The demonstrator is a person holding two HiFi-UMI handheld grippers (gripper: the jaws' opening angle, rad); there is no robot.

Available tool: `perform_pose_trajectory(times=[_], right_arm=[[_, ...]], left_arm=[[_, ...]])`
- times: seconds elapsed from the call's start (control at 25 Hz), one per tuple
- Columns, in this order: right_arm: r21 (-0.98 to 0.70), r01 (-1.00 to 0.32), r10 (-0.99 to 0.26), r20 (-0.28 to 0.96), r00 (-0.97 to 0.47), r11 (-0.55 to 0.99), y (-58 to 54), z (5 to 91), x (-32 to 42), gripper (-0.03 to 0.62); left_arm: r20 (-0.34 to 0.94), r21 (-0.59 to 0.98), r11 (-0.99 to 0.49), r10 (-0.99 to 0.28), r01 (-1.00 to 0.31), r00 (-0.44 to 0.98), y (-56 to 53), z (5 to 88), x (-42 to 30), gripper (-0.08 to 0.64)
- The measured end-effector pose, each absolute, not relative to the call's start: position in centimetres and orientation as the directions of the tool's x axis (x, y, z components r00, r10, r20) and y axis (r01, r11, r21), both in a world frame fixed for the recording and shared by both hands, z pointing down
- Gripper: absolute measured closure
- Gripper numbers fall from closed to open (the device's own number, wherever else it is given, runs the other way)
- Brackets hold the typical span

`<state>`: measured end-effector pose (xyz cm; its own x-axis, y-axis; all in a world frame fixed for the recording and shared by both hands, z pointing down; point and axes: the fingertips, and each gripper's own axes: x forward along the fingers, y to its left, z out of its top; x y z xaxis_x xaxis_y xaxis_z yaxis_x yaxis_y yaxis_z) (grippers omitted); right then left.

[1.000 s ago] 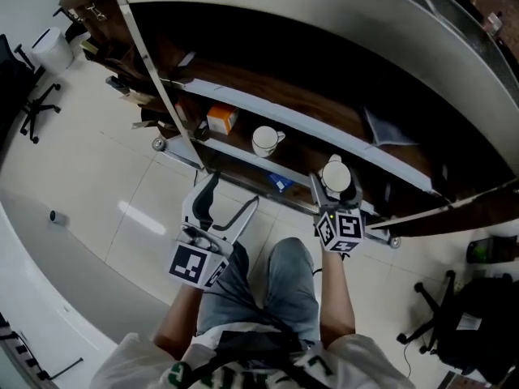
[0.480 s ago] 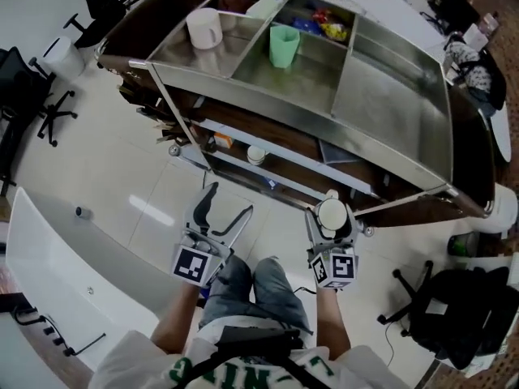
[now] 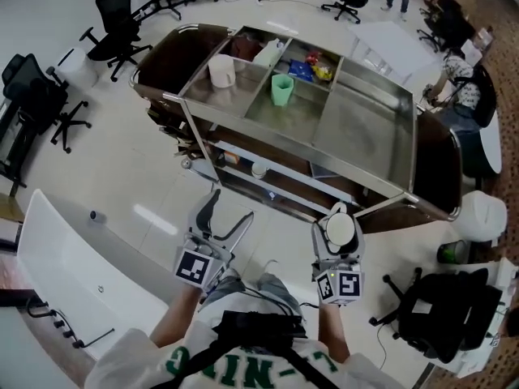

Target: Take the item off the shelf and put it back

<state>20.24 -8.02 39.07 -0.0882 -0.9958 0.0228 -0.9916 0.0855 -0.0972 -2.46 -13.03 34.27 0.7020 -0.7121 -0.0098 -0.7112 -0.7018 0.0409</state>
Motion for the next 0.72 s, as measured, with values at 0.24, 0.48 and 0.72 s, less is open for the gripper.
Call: perform_pose_trajectory(times=[0.24, 0.48, 0.72], right_arm=[[-0.086, -0.986, -0.990, -0.014, -0.141, 0.142, -6.8, 35.7, 16.1, 0.183], [-0.095, -0.980, -0.985, -0.021, -0.173, 0.174, -6.8, 35.3, 13.9, 0.183], [-0.092, -0.979, -0.983, -0.033, -0.182, 0.185, -7.7, 34.9, 13.1, 0.183]], left_arm=[[-0.033, 0.038, -0.693, -0.721, -0.720, 0.692, -11.8, 32.4, -4.7, 0.224], [-0.052, 0.054, -0.695, -0.719, -0.717, 0.693, -10.9, 32.3, -6.2, 0.225], [-0.087, 0.014, -0.698, -0.714, -0.716, 0.695, -10.7, 31.4, -6.4, 0.227]])
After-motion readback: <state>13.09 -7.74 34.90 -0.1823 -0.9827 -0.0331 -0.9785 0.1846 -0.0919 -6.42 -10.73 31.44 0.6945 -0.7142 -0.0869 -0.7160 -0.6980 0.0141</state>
